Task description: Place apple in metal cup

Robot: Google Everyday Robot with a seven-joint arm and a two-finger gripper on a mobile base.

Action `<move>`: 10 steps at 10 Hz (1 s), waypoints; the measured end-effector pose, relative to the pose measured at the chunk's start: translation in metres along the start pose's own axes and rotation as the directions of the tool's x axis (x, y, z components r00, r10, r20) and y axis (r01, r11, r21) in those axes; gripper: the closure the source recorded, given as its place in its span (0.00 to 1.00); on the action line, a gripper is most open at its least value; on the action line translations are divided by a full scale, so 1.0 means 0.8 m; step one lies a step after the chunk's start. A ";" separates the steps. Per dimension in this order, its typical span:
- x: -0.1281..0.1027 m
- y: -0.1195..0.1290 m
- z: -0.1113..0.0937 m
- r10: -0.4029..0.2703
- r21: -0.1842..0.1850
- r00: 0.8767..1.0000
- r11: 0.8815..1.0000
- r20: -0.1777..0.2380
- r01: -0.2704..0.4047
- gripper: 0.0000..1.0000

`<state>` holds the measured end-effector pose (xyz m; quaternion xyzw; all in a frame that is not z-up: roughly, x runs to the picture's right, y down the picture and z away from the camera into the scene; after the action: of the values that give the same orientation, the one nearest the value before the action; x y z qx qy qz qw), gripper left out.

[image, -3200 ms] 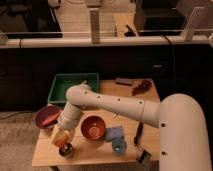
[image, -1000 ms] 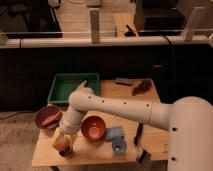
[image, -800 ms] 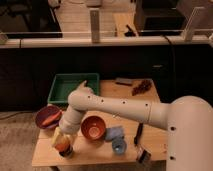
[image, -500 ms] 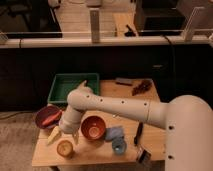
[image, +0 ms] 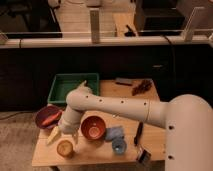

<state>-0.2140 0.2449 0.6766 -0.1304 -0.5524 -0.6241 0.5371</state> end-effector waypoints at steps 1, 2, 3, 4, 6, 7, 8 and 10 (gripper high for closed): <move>0.000 -0.001 -0.001 0.001 -0.007 1.000 1.000 -0.009 -0.002 0.20; -0.001 -0.002 -0.002 0.002 -0.015 1.000 1.000 -0.018 -0.002 0.20; -0.001 -0.003 -0.002 0.003 -0.016 1.000 1.000 -0.020 -0.003 0.20; -0.001 -0.002 -0.002 0.003 -0.016 1.000 1.000 -0.020 -0.003 0.20; -0.001 -0.002 -0.002 0.003 -0.016 1.000 1.000 -0.020 -0.003 0.20; -0.001 -0.003 -0.002 0.002 -0.016 1.000 1.000 -0.020 -0.003 0.20; -0.001 -0.003 -0.002 0.002 -0.016 1.000 1.000 -0.020 -0.003 0.20; -0.001 -0.003 -0.002 0.002 -0.016 1.000 1.000 -0.020 -0.002 0.20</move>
<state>-0.2150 0.2432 0.6740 -0.1291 -0.5420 -0.6291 0.5420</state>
